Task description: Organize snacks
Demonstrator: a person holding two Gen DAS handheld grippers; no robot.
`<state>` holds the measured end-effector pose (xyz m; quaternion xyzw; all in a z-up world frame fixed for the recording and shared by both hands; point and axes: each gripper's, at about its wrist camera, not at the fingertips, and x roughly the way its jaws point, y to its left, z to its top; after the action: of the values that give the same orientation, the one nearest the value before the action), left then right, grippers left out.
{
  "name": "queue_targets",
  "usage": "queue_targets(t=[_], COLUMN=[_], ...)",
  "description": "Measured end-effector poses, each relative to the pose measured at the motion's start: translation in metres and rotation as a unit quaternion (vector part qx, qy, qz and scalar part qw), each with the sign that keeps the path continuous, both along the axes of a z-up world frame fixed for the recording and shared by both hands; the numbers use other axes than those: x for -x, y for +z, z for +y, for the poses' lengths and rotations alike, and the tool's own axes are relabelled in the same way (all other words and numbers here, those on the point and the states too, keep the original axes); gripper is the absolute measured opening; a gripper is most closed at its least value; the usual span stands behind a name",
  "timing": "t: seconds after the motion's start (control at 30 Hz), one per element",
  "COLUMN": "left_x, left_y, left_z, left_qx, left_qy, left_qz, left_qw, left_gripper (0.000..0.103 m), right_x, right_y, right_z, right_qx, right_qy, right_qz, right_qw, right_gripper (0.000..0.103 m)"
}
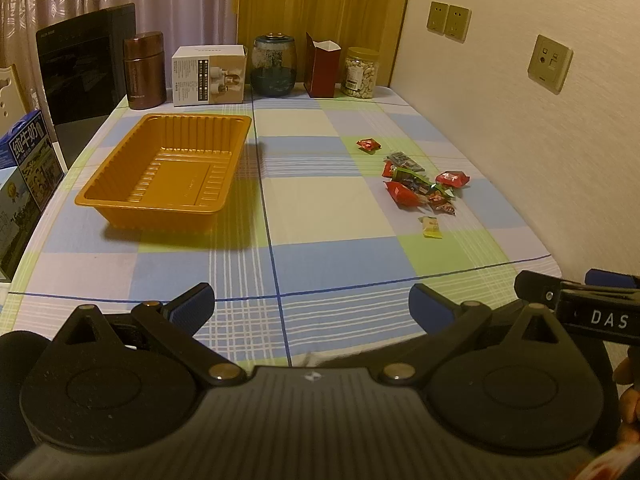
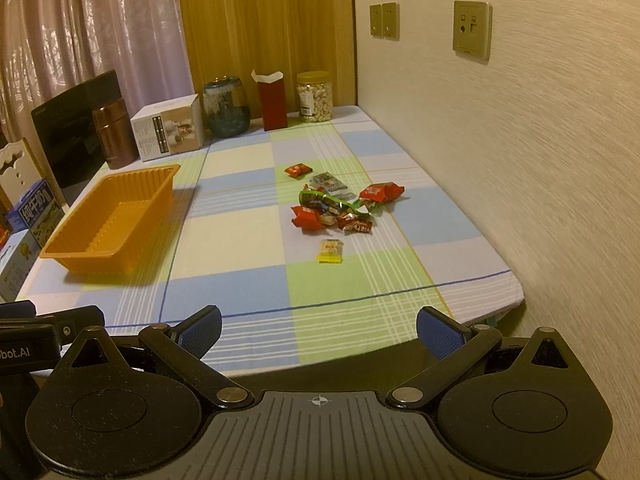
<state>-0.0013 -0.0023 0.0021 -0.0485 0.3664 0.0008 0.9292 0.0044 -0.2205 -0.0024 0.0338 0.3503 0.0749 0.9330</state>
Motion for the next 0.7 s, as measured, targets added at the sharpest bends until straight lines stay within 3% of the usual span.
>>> queue_targets(t=[0.7], left_x=[0.0002], left_y=[-0.0004], left_z=[0.002], left_qx=[0.004], left_qy=[0.0], left_qz=[-0.001], left_qw=[1.0], left_gripper=[0.103], right_x=[0.0002], right_y=[0.0003], right_z=[0.0006], right_qx=[-0.001], right_qy=[0.0], right_qz=[0.0], right_qw=[1.0], right_gripper=[0.103])
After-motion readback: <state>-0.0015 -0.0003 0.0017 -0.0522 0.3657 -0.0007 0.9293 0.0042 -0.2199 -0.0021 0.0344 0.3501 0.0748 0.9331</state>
